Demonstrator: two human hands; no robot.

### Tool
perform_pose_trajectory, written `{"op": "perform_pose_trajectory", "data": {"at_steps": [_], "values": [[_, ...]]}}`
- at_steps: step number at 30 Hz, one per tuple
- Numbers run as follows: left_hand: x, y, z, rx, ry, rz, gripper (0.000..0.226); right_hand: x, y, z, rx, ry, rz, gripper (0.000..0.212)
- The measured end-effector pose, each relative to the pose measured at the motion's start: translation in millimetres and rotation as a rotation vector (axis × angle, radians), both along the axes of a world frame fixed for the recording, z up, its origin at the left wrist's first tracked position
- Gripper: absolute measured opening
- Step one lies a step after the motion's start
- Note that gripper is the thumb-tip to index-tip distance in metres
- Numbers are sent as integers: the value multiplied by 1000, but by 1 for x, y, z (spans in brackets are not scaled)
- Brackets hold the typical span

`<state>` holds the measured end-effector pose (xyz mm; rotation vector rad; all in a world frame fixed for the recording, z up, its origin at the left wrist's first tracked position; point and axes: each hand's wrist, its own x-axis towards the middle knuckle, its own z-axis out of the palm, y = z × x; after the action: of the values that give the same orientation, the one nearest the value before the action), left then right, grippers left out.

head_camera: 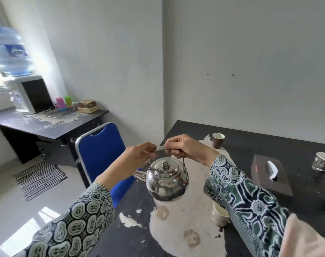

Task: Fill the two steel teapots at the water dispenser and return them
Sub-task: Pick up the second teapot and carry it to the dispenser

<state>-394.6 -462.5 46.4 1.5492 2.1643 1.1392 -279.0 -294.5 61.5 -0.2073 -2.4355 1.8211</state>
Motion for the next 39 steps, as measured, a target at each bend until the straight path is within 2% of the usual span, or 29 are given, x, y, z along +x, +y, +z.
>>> {"op": "perform_pose_trajectory", "data": {"at_steps": [5, 12, 18, 22, 26, 34, 39], "values": [[-56, -79, 20, -111, 74, 3, 12, -61, -68, 17, 34, -37, 151, 27], [-152, -206, 39, -210, 76, 27, 16, -172, -180, 34, 108, -42, 351, 29], [-223, -312, 38, -194, 99, 150, 3, -279, -272, 31, 88, -49, 546, 28], [-273, -370, 33, -197, 91, 269, 9, -354, -324, 24, 102, -65, 689, 24], [-330, -406, 23, -222, 136, 364, 14, -430, -361, 12, 142, -59, 760, 31], [-467, -437, 10, -222, 205, 487, 19, -576, -396, 5, 145, -36, 816, 27], [-590, -444, 19, -184, 202, 514, 22, -693, -402, 16, 159, -7, 815, 23]]}}
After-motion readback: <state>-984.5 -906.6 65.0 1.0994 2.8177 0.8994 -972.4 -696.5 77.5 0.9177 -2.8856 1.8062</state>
